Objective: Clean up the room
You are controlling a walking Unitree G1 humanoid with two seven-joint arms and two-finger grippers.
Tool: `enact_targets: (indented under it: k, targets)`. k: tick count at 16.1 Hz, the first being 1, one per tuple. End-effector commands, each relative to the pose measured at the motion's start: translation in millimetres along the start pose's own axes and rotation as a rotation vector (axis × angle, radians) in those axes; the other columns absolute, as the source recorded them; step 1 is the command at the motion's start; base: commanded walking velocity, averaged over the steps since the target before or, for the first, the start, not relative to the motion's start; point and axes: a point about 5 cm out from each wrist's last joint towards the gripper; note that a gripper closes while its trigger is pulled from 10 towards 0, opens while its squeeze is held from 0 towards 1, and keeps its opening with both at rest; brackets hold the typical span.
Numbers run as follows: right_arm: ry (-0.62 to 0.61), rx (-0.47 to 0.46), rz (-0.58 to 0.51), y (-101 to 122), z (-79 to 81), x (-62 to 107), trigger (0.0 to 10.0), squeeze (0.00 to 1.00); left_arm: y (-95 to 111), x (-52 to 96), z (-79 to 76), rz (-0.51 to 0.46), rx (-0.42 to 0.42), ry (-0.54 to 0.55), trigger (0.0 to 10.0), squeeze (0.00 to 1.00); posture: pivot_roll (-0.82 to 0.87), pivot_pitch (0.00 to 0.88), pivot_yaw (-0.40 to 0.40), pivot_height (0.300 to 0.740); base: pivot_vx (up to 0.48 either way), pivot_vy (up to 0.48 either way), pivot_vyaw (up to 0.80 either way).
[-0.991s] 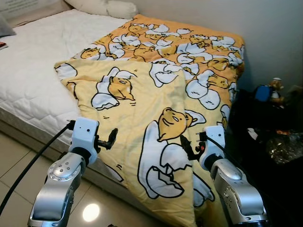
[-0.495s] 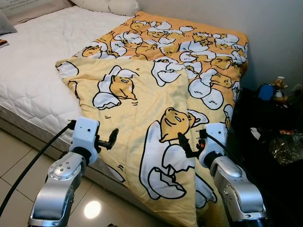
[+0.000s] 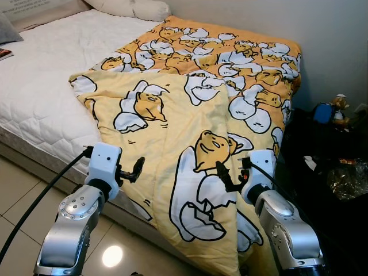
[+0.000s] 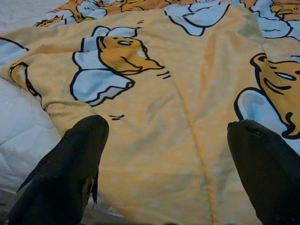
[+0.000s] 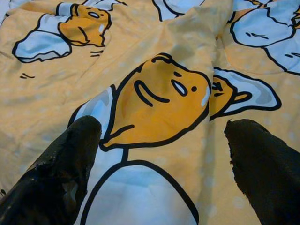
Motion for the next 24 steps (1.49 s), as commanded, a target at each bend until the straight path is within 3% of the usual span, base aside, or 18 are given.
enact_targets:
  k: [1,5,7,11,14,15,17,18,19,22,24]
  targets:
    - [-0.009,-0.005,0.003,-1,-1.3,1.0,10.0,1.0,1,0.0,-2.3,0.006,-0.012,-0.02,10.0,0.92,0.01,0.0,-0.017,0.74,0.0,0.0,0.0]
    - [-0.005,0.005,-0.016,4,-3.7,-6.1,10.0,1.0,2,0.3,-8.0,-0.008,-0.009,-0.063,10.0,0.92,-0.01,0.0,-0.009,0.74,0.0,0.0,0.0]
    - [0.006,0.022,-0.034,15,-5.0,-22.5,10.0,1.0,4,1.9,-13.5,-0.024,-0.008,-0.143,10.0,0.91,-0.02,0.0,0.011,0.74,0.0,0.0,0.0]
    - [0.005,0.048,0.003,16,-5.0,-41.0,10.0,1.0,0,8.3,-18.2,-0.014,-0.038,-0.255,10.0,0.89,-0.03,0.0,0.018,0.74,0.0,0.0,0.0]
    - [-0.039,0.105,0.089,8,-7.5,-63.0,10.0,1.0,-3,11.5,-14.9,0.005,-0.058,-0.304,10.0,0.65,-0.03,0.0,0.022,0.74,0.0,0.0,0.0]
    - [-0.06,0.141,0.102,8,-8.3,-70.2,10.0,0.0,-4,12.1,-13.7,0.012,-0.072,-0.313,10.0,0.55,-0.03,0.0,0.023,0.74,0.0,0.0,0.0]
    - [-0.086,0.129,0.141,5,-11.2,-75.7,10.0,0.0,-4,12.2,-12.8,0.016,-0.08,-0.315,10.0,0.45,-0.03,0.0,0.023,0.74,0.0,0.0,0.0]
    - [-0.09,0.139,0.151,4,-11.8,-76.5,10.0,0.0,-4,12.2,-12.9,0.016,-0.08,-0.317,10.0,0.45,-0.03,0.0,0.022,0.74,0.0,0.0,0.0]
    - [-0.104,0.151,0.179,1,-13.9,-78.4,0.4,0.0,-5,12.3,-14.8,0.017,-0.084,-0.325,10.0,0.44,-0.03,0.0,0.019,0.74,0.0,0.0,0.0]
    - [-0.157,0.133,0.204,-2,-20.7,-80.4,0.0,0.0,-6,11.7,-17.7,0.019,-0.088,-0.336,10.0,0.43,-0.04,0.0,0.016,0.74,0.0,0.0,0.0]
    - [-0.168,0.048,0.217,-6,-22.1,-80.5,0.0,0.0,-7,10.6,-18.2,0.02,-0.084,-0.339,10.0,0.42,-0.04,0.0,0.016,0.74,0.0,0.0,0.0]
Point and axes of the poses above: a point about 5 cm out from each wrist's last joint towards the gripper, its own x axis pointing back from the gripper into the wrist, its own y axis along the axis of the wrist's last joint, z = x × y, and after that the axes turned 7 degrees about -x, right-handed
